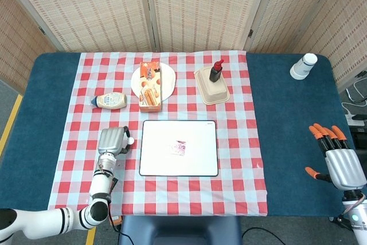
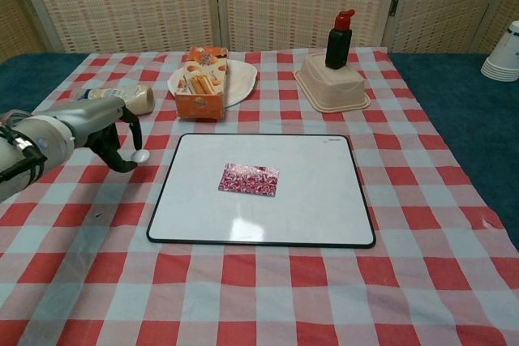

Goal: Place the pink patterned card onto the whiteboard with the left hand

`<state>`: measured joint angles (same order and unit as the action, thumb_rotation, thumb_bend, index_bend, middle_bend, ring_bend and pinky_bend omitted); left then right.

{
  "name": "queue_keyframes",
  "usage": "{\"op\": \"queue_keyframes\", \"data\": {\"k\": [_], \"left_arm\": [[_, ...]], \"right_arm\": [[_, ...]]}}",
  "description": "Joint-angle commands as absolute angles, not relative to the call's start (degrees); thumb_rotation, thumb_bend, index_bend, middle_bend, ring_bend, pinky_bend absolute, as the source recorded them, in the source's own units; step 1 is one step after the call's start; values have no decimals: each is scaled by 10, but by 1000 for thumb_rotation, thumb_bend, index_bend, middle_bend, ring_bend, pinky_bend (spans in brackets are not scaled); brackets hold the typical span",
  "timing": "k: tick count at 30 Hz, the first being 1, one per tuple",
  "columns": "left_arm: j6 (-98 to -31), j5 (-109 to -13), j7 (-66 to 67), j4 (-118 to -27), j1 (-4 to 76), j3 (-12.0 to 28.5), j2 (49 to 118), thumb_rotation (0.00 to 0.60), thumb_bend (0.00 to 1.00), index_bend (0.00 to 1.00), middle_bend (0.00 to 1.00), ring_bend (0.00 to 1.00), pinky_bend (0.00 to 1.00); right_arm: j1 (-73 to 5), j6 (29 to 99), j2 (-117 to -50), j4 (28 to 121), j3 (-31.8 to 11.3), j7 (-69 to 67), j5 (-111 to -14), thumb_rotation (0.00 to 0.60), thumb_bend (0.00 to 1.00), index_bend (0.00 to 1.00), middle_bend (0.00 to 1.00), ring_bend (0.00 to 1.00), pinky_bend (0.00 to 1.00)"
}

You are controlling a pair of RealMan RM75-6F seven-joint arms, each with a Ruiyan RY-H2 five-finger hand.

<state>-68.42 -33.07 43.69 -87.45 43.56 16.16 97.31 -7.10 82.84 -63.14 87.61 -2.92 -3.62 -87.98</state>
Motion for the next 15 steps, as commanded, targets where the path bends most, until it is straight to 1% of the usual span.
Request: {"op": "queue_keyframes", "data": {"k": [1, 11, 15], "left_arm": [[-689, -333, 444, -885, 449, 168, 988, 600, 316, 489, 1000, 1000, 1000], [-701, -345, 459, -878, 496, 177, 1069, 600, 316, 476, 1000, 1000, 1000], [-709, -352, 465, -872, 509, 185, 1088, 600, 316, 481, 1000, 1000, 1000]], "right_arm": [[-70, 831, -631, 877, -29, -37, -882, 600, 0, 67, 36, 0, 0], [-68, 836, -631, 876, -27, -40, -886, 600, 0, 67, 36, 0, 0], [-67, 837, -629, 876, -27, -43, -887, 600, 0, 67, 35, 0, 0]]}}
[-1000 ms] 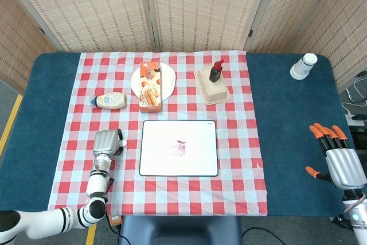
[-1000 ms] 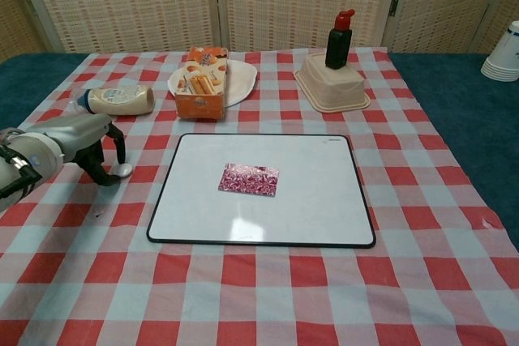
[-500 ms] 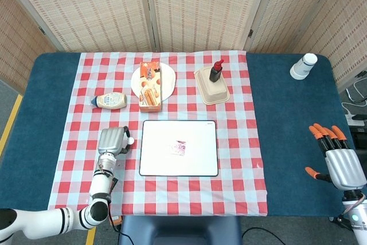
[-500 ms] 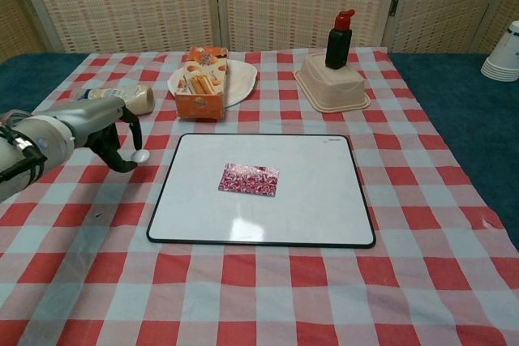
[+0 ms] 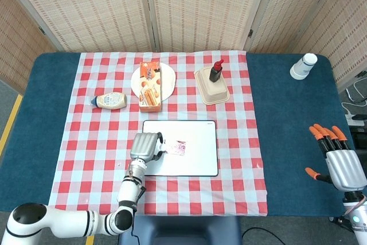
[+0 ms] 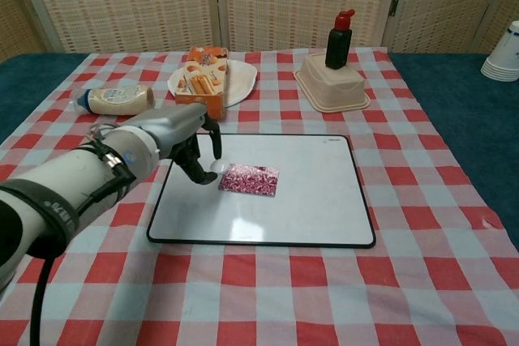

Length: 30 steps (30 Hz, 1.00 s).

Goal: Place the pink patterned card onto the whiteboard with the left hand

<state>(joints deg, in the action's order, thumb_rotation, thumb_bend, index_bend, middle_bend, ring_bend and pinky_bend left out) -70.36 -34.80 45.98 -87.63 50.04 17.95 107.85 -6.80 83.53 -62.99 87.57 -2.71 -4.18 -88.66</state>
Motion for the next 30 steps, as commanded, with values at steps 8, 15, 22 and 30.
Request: {"op": "queue_keyframes", "data": {"k": [8, 15, 22, 30], "left_arm": [[-709, -344, 482, -847, 537, 202, 1125, 600, 316, 483, 1000, 1000, 1000], [-706, -361, 478, -795, 548, 192, 1168, 600, 316, 491, 1000, 1000, 1000], [-695, -370, 471, -763, 553, 205, 1177, 600, 316, 491, 1000, 1000, 1000], [-693, -373, 476, -755, 550, 205, 1177, 600, 315, 480, 1000, 1000, 1000]], "right_arm": [[-62, 851, -625, 878, -25, -52, -898, 600, 0, 67, 36, 0, 0], [-63, 847, -623, 878, -27, -57, -892, 600, 0, 67, 36, 0, 0], [-64, 844, -623, 878, -28, -58, -889, 600, 0, 67, 36, 0, 0], [-64, 844, -623, 879, -29, -58, -889, 600, 0, 67, 35, 0, 0]]}}
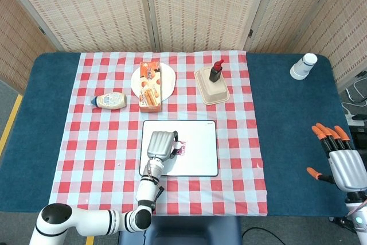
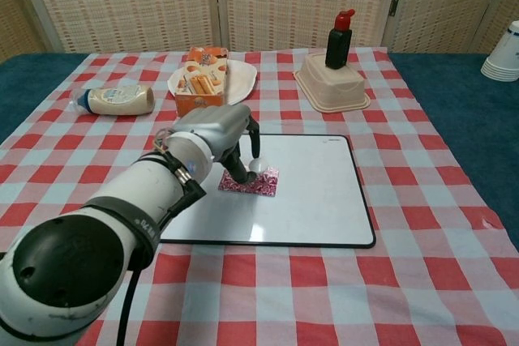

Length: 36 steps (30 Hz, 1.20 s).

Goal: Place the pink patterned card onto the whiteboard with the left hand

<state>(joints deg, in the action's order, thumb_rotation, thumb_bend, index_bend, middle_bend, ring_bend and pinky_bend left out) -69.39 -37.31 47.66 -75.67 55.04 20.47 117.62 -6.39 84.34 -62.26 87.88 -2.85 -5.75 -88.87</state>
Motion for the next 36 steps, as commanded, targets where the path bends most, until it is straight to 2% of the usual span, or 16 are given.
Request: {"op": "queue_keyframes", "data": {"k": [1, 6, 11, 16, 20, 23, 25, 26, 29, 31, 32, 33, 34, 35, 36], "left_arm": [[-693, -374, 475, -755, 549, 205, 1177, 600, 315, 473, 1000, 1000, 1000], [-691, -377, 475, -755, 547, 207, 1178, 600, 310, 414, 1000, 1000, 1000], [-689, -380, 470, -759, 543, 209, 1173, 600, 274, 295, 1000, 1000, 1000], [-701, -390, 474, -782, 535, 212, 1149, 600, 269, 288, 1000, 1000, 1000], [-734, -422, 468, -851, 512, 218, 1085, 600, 262, 354, 1000, 1000, 1000], [-744, -449, 425, -929, 465, 214, 998, 600, 247, 395, 996, 990, 995], [-732, -453, 395, -973, 432, 202, 940, 600, 239, 385, 952, 937, 960], [-718, -455, 369, -999, 409, 192, 900, 600, 233, 366, 895, 880, 922], [-677, -480, 309, -1039, 365, 160, 813, 600, 219, 243, 627, 648, 722], [-668, -493, 295, -1045, 357, 152, 797, 600, 209, 159, 462, 491, 585], [-664, -500, 288, -1046, 354, 147, 790, 600, 201, 105, 335, 361, 482], [-654, -527, 270, -1048, 342, 131, 768, 600, 190, 51, 190, 208, 357], [-653, -576, 252, -1040, 326, 107, 744, 600, 179, 18, 95, 106, 262], [-669, -649, 259, -1004, 305, 61, 725, 600, 164, 0, 7, 8, 149], [-694, -710, 249, -971, 284, 28, 724, 600, 159, 0, 0, 0, 110]], "right_arm": [[-64, 844, -623, 879, -29, -58, -889, 600, 0, 67, 35, 0, 0], [-63, 845, -621, 879, -28, -59, -890, 600, 0, 67, 36, 0, 0], [-64, 843, -621, 879, -28, -61, -891, 600, 0, 67, 36, 0, 0], [-64, 843, -621, 878, -29, -61, -889, 600, 0, 67, 35, 0, 0], [-65, 839, -622, 877, -29, -59, -887, 600, 0, 67, 35, 0, 0], [-65, 839, -622, 879, -28, -56, -889, 600, 0, 67, 35, 0, 0], [-65, 839, -623, 880, -27, -55, -890, 600, 0, 67, 36, 0, 0], [-66, 839, -623, 880, -27, -52, -891, 600, 0, 67, 36, 0, 0], [-67, 835, -625, 881, -25, -47, -891, 600, 0, 67, 36, 0, 0], [-67, 834, -625, 881, -25, -46, -891, 600, 0, 67, 36, 0, 0], [-68, 834, -625, 881, -25, -46, -891, 600, 0, 67, 36, 0, 0], [-68, 833, -626, 882, -25, -44, -891, 600, 0, 67, 36, 0, 0], [-68, 831, -626, 882, -24, -43, -891, 600, 0, 68, 36, 0, 0], [-68, 831, -627, 881, -25, -41, -890, 600, 0, 68, 35, 0, 0], [-68, 831, -628, 881, -25, -39, -888, 600, 0, 67, 36, 0, 0]]}}
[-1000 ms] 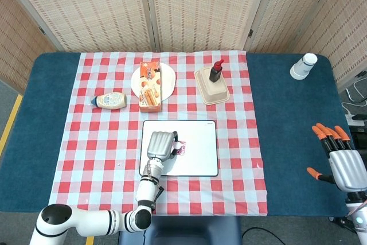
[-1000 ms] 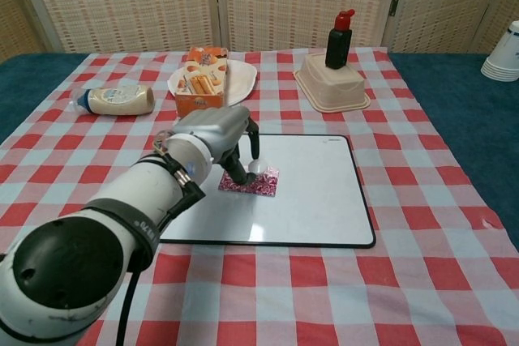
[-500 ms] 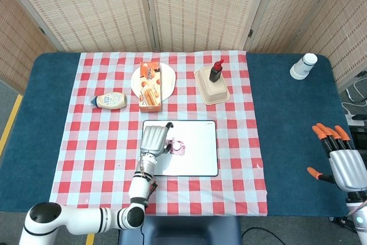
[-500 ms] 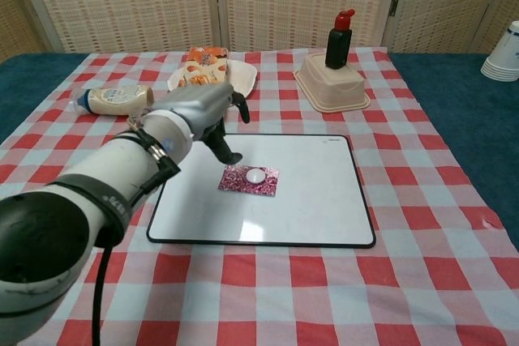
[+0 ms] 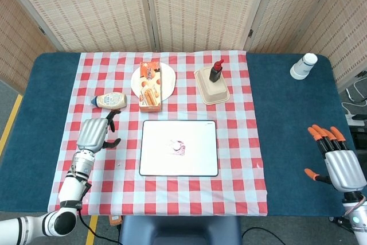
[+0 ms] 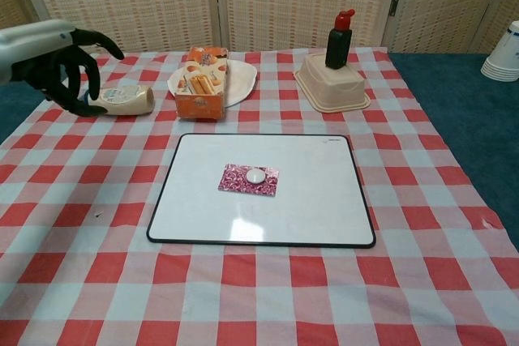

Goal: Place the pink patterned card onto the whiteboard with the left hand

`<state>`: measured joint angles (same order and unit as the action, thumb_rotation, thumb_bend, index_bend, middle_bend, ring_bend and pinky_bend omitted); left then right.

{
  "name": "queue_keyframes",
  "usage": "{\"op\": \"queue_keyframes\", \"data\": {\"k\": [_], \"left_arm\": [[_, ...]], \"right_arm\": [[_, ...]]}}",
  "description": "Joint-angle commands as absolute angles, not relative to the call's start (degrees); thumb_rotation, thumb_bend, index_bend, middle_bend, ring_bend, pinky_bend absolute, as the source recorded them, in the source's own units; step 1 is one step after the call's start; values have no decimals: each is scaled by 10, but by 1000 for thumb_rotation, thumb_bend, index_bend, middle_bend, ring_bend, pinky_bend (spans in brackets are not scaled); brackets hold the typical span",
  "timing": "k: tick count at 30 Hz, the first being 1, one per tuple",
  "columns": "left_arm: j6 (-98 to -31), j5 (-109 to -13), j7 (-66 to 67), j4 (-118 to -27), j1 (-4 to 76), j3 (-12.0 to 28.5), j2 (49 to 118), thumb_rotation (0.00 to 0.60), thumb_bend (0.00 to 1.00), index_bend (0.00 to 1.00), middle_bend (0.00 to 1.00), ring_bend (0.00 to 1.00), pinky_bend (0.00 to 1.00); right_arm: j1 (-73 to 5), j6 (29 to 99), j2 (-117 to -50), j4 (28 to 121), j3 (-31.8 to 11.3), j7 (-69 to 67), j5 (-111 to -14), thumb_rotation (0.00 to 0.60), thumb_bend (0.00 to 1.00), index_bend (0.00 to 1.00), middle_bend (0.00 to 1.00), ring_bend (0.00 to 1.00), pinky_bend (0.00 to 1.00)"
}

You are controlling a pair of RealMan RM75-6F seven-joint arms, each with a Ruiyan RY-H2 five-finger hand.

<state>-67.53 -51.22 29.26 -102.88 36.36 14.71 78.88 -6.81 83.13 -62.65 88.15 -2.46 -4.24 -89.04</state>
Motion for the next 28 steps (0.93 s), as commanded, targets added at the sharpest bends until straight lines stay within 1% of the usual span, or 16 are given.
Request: {"op": "queue_keyframes", "data": {"k": [1, 2, 4, 6, 10, 15, 24, 28], "left_arm": [[-708, -745, 224, -944, 272, 12, 729, 600, 154, 0, 0, 0, 62], [-717, -771, 196, -911, 261, -2, 738, 600, 153, 0, 0, 0, 38], [-719, -785, 174, -870, 253, -12, 751, 600, 153, 0, 0, 0, 13], [-721, -788, 173, -834, 246, -16, 765, 600, 155, 0, 0, 0, 1], [-747, -803, 169, -786, 228, -16, 789, 600, 155, 0, 0, 0, 0], [-773, -821, 128, -777, 213, -12, 787, 600, 155, 0, 0, 0, 0], [-740, -813, 103, -817, 211, -8, 744, 600, 156, 0, 0, 0, 0], [-732, -810, 109, -817, 210, -6, 739, 600, 153, 0, 0, 0, 0]], "right_arm": [[-68, 831, -629, 880, -26, -38, -887, 600, 0, 67, 36, 0, 0], [-68, 831, -630, 879, -27, -36, -886, 600, 0, 67, 36, 0, 0], [-68, 833, -632, 879, -27, -33, -887, 600, 0, 67, 36, 0, 0], [-67, 838, -633, 879, -26, -34, -891, 600, 0, 68, 36, 0, 0], [-66, 842, -633, 877, -25, -37, -895, 600, 0, 68, 36, 0, 0], [-69, 833, -633, 877, -23, -36, -895, 600, 0, 69, 36, 0, 0], [-73, 826, -637, 880, -25, -25, -891, 600, 0, 68, 36, 0, 0], [-76, 819, -639, 878, -24, -22, -887, 600, 0, 68, 35, 0, 0]]}}
